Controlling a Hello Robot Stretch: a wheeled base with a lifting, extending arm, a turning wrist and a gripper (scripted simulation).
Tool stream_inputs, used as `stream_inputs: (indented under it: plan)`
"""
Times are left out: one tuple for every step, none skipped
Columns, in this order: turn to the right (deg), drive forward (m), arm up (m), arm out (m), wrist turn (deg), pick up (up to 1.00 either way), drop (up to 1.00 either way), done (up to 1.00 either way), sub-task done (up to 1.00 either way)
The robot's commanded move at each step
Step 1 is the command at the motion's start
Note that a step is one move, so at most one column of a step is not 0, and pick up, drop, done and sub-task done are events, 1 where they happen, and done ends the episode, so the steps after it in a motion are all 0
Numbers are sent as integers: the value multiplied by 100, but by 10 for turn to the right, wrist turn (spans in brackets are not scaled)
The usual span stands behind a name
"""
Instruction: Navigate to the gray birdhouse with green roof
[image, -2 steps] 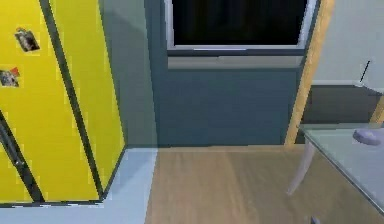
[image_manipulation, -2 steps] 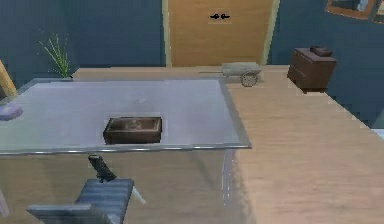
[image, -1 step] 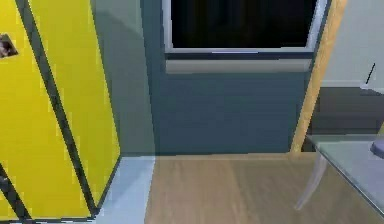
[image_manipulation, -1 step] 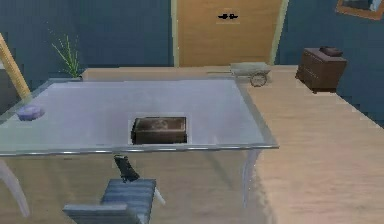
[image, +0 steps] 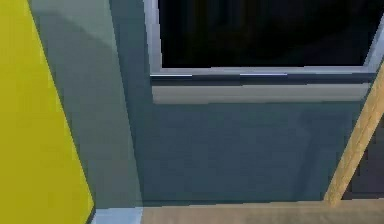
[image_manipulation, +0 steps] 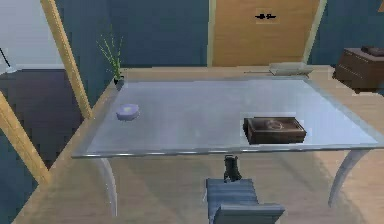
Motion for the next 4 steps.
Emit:
stream_inputs:
  plan:
    - [270, 0, 0, 0, 0, 0, 0, 0, 0]
    - [0, 85, 0, 0, 0, 0, 0, 0, 0]
    - [450, 0, 0, 0, 0, 0, 0, 0, 0]
    - [0, 100, 0, 0, 0, 0, 0, 0, 0]
